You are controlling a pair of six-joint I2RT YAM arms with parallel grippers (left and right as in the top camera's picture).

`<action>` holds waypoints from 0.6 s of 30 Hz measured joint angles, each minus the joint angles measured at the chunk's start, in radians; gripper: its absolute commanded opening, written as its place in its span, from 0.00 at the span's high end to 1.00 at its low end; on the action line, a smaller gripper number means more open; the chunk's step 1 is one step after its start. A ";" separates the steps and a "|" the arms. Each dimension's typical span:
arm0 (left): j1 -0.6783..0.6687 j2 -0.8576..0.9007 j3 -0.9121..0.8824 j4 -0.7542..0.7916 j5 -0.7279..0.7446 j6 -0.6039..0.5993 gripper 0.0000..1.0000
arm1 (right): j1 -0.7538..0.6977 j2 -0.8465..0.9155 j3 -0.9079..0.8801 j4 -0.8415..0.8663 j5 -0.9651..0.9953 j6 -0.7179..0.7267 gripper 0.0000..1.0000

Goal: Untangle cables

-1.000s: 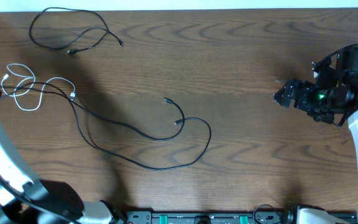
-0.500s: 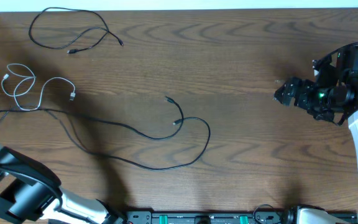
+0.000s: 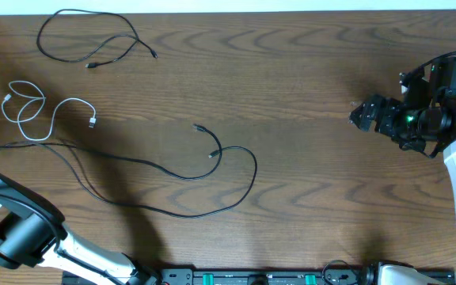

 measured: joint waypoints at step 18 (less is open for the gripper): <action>0.027 0.115 0.000 -0.058 -0.019 0.111 0.89 | 0.000 0.000 0.000 -0.002 0.000 0.037 0.01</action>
